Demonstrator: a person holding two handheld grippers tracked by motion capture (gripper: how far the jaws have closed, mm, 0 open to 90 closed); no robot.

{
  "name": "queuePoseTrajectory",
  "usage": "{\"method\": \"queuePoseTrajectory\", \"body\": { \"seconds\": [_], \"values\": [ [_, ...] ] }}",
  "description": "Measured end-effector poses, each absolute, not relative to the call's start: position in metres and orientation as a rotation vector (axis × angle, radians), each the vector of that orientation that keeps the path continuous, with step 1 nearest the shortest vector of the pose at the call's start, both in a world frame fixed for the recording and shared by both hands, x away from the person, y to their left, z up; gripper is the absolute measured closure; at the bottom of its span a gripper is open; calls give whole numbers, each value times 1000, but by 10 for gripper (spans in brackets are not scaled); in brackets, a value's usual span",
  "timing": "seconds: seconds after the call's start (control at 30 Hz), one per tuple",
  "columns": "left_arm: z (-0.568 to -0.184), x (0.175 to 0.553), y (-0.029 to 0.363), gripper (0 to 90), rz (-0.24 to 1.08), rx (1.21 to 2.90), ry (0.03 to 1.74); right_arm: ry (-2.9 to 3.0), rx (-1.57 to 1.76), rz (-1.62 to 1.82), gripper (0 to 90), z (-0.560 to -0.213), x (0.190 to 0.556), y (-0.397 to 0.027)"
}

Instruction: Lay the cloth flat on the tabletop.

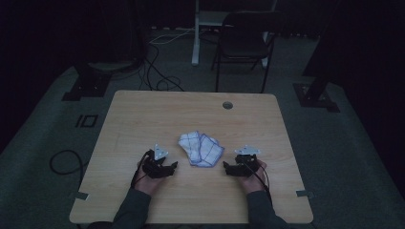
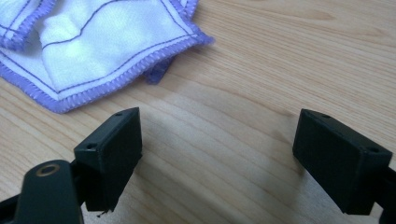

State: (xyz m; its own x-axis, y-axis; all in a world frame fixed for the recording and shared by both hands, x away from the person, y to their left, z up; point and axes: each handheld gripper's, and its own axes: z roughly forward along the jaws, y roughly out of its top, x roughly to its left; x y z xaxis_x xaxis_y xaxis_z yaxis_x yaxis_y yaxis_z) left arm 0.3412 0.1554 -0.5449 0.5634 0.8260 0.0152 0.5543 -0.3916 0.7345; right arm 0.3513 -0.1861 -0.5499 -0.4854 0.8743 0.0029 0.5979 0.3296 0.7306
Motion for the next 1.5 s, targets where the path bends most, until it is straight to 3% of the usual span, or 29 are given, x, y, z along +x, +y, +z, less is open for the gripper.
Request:
{"method": "queuePoseTrajectory", "body": {
  "seconds": [0.13, 0.23, 0.3, 0.53, 0.73, 1.07, 1.5],
  "values": [
    [-545, 341, 155, 373, 502, 2100, 1102, 2207, 1304, 961, 178, -550, 351, -186],
    [-545, 341, 155, 374, 502, 2100, 1102, 2204, 1297, 969, 272, -548, 347, -182],
    [-545, 341, 155, 374, 502, 2100, 1102, 2204, 1298, 969, 272, -548, 347, -181],
    [-545, 341, 155, 374, 502, 2100, 1102, 2196, 1327, 951, 476, -544, 348, -181],
    [-545, 341, 155, 374, 502, 2099, 1103, 2180, 1294, 992, 571, -535, 349, -178],
    [-545, 341, 155, 374, 502, 2099, 1102, 2165, 1287, 1033, 614, -530, 359, -168],
    [-545, 341, 155, 387, 501, 2100, 1098, 2156, 1335, 1067, 549, -535, 384, -154]
  ]
}}
